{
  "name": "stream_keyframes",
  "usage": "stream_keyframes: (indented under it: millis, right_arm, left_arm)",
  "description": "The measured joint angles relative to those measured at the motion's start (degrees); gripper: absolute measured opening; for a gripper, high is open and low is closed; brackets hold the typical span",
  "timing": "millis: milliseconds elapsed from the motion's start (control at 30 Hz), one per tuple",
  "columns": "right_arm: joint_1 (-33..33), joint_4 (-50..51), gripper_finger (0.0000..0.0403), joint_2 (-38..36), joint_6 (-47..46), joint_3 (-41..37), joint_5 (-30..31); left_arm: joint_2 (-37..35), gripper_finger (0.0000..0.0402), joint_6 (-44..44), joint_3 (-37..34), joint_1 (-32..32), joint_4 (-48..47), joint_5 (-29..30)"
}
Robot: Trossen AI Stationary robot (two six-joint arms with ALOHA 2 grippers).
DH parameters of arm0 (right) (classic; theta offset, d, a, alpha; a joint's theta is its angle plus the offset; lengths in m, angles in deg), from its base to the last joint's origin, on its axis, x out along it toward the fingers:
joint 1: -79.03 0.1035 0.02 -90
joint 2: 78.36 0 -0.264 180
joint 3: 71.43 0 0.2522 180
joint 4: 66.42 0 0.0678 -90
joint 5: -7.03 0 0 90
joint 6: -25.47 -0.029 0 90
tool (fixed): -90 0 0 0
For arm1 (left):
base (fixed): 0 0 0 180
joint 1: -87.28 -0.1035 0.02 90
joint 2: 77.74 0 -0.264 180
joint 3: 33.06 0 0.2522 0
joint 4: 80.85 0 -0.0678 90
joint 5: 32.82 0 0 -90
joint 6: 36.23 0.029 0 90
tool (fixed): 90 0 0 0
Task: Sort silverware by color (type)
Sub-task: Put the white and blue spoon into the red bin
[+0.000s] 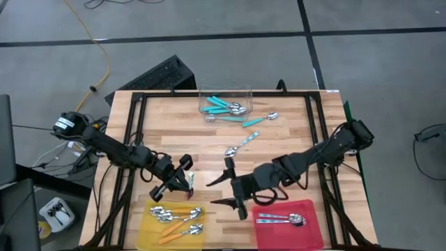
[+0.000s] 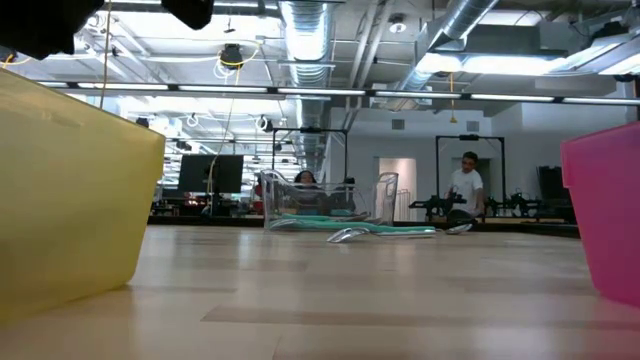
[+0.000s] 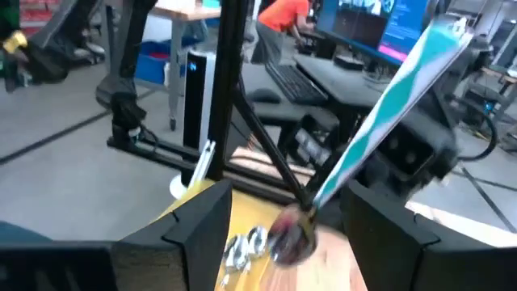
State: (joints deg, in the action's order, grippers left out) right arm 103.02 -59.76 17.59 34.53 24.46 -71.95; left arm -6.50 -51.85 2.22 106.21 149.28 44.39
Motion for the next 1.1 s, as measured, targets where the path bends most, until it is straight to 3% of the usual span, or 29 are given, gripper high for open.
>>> stream_keyframes:
  millis: [267, 700, 900, 1100]
  right_arm:
    - [-3.6, -5.6, 0.0255, 1.8, -2.4, 0.2, -7.5]
    - [-5.3, -11.5, 0.0255, 6.3, -2.4, 0.0, -8.3]
    - [-6.0, -13.4, 0.0255, 6.2, -2.6, 0.0, -8.0]
    - [-6.5, -12.6, 0.0255, 6.6, -3.7, 0.0, -3.3]
  left_arm:
    - [1.1, 0.0000, 1.5, 0.6, 0.0, 1.8, 1.6]
    - [1.1, 0.0000, 2.7, 2.5, 0.0, 0.8, 0.0]
    - [1.1, 0.0000, 6.4, 2.5, 0.1, -0.7, 7.1]
    - [1.1, 0.0000, 10.8, 2.5, 0.1, -1.2, 12.3]
